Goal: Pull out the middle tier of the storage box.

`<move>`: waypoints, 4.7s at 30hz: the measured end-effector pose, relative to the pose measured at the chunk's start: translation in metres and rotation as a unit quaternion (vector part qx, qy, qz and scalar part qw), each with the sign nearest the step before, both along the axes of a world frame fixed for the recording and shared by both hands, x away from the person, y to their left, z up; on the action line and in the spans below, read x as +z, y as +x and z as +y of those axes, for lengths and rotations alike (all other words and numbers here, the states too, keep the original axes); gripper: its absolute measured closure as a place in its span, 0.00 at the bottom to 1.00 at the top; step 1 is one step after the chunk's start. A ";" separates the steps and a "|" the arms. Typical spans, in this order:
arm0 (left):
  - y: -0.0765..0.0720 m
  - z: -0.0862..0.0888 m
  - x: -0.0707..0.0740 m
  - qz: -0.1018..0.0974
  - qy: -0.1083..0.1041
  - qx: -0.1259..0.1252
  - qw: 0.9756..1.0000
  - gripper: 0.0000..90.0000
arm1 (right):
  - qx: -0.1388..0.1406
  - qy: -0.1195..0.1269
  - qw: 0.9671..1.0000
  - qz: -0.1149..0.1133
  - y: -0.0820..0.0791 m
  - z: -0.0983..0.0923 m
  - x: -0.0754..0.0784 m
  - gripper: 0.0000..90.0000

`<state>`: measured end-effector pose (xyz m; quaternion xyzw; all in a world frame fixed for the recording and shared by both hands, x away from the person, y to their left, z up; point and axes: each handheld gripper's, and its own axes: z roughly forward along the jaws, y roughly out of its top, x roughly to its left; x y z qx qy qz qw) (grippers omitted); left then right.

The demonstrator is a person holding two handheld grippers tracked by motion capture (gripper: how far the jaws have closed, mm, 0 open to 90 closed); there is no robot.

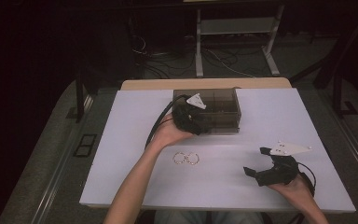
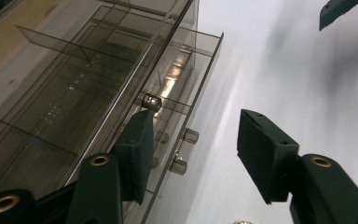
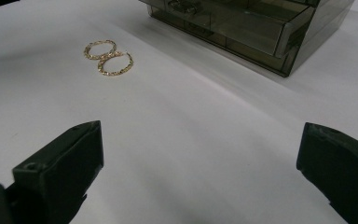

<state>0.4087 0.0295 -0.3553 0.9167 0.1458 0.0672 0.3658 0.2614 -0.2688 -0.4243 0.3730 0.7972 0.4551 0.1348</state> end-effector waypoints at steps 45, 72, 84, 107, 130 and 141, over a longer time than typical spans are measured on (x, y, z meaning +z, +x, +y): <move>0.021 -0.008 -0.032 0.010 0.020 -0.053 0.998 0.92 | -0.002 -0.007 1.000 0.012 0.000 -0.002 -0.003 0.00; 0.006 -0.005 -0.037 0.022 0.003 -0.066 0.998 0.94 | -0.003 -0.008 1.000 0.011 0.001 -0.002 -0.003 0.00; -0.005 -0.005 -0.037 0.011 0.010 -0.065 0.998 0.94 | -0.003 -0.010 1.000 0.009 0.001 -0.001 -0.003 0.00; -0.020 -0.003 -0.039 0.013 0.014 -0.073 0.997 0.94 | -0.004 -0.012 1.000 0.010 0.002 -0.001 -0.004 0.00; -0.025 -0.003 -0.041 0.027 0.012 -0.072 0.997 0.94 | -0.002 -0.014 1.000 0.011 0.002 0.000 -0.004 0.00; -0.024 0.003 -0.036 0.030 -0.003 -0.058 0.998 0.87 | -0.003 -0.012 1.000 0.010 0.002 0.000 -0.003 0.00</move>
